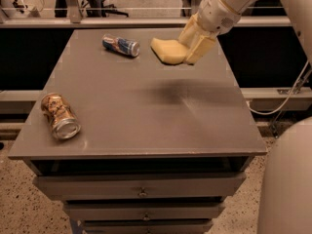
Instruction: Pick sponge
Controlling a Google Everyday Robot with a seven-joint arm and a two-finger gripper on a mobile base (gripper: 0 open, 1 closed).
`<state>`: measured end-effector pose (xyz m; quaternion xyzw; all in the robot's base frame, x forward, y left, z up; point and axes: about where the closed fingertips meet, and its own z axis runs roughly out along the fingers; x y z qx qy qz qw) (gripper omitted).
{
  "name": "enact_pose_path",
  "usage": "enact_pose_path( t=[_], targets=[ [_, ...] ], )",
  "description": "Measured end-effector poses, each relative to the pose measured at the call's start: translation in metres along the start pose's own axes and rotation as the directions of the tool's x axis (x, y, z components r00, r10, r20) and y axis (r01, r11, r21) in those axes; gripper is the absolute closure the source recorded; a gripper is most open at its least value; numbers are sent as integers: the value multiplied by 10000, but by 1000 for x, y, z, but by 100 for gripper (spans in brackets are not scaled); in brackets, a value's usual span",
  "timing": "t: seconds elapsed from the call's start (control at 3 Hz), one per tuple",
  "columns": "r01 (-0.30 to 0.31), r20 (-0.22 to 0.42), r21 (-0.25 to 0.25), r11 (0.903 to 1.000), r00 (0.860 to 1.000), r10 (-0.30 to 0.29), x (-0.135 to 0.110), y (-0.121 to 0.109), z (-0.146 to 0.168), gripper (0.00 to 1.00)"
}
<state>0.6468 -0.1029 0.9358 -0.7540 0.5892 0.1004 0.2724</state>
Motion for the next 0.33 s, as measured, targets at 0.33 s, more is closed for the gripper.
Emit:
enact_pose_path(
  t=[0.33],
  targets=[
    [36,372,10,10000,9993,-36,-9,-1,4,100]
  ],
)
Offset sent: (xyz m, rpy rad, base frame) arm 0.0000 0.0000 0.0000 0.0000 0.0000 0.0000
